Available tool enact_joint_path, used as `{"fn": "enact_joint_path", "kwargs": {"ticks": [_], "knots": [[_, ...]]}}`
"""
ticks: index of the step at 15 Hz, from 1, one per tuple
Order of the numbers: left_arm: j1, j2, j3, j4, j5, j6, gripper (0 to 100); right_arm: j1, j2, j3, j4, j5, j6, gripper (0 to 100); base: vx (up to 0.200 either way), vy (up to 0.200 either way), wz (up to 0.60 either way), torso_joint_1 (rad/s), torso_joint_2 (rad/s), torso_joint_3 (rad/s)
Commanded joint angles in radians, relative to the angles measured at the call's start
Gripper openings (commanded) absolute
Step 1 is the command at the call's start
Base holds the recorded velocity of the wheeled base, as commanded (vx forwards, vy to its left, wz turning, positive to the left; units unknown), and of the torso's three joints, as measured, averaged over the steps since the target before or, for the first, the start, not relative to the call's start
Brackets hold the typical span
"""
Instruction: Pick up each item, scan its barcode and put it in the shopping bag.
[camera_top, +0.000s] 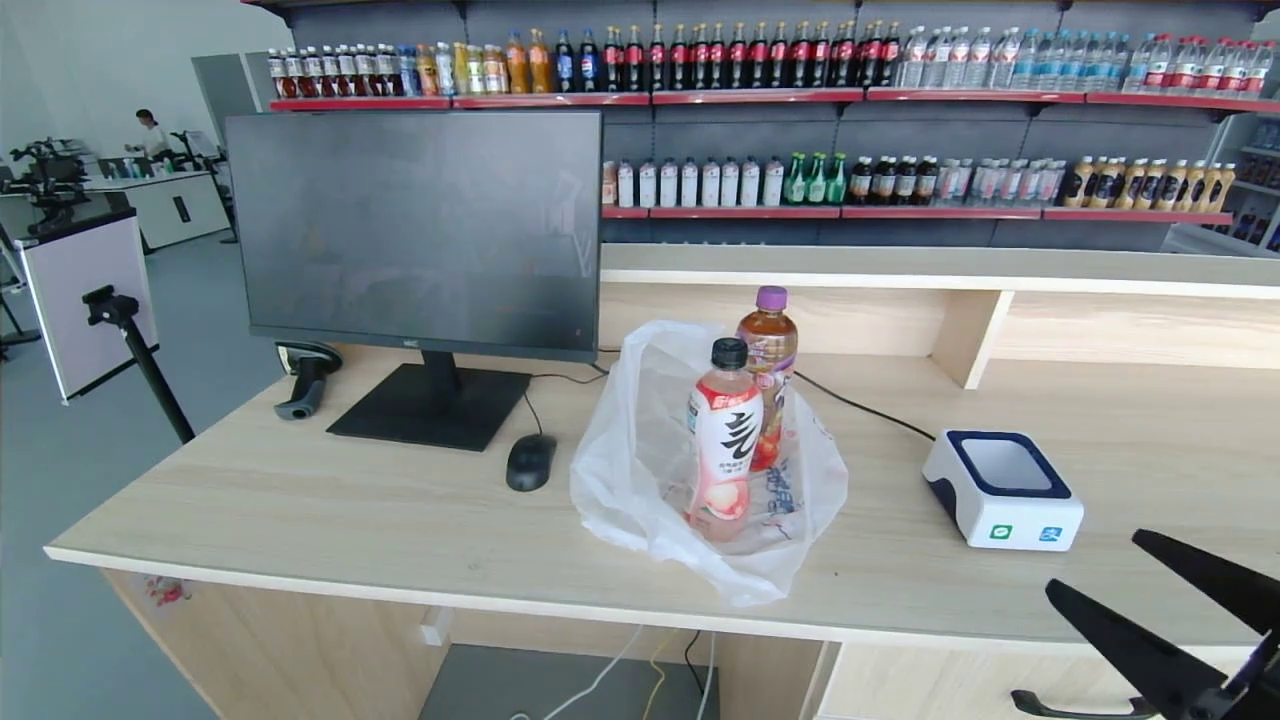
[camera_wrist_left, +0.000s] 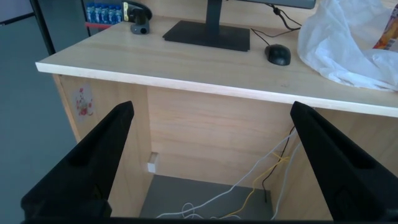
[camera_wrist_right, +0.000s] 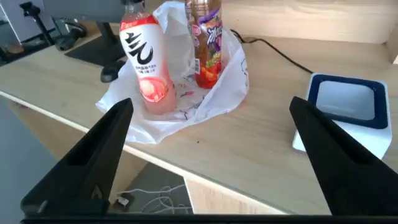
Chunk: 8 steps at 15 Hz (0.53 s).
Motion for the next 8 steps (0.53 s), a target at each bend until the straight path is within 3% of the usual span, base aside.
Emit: {"fn": "enact_joint_path", "kwargs": {"ticks": [1,2,5,8], "knots": [[0.0,0.0,0.0,0.0,0.0,0.0,100,-0.029,-0.688,0.013,0.729,0.103,-0.094,100,0.0,0.0,0.0,0.0,0.0,0.0],[0.0,0.0,0.0,0.0,0.0,-0.002,100,-0.035,-0.84,-0.036,0.946,0.106,-0.116,100,0.0,0.0,0.0,0.0,0.0,0.0],[0.0,0.0,0.0,0.0,0.001,-0.002,100,-0.139,-0.799,-0.046,0.959,-0.032,-0.093,100,0.0,0.0,0.0,0.0,0.0,0.0],[0.0,0.0,0.0,0.0,0.001,-0.002,100,-0.234,-0.779,-0.043,0.956,-0.047,-0.073,100,0.0,0.0,0.0,0.0,0.0,0.0]]}}
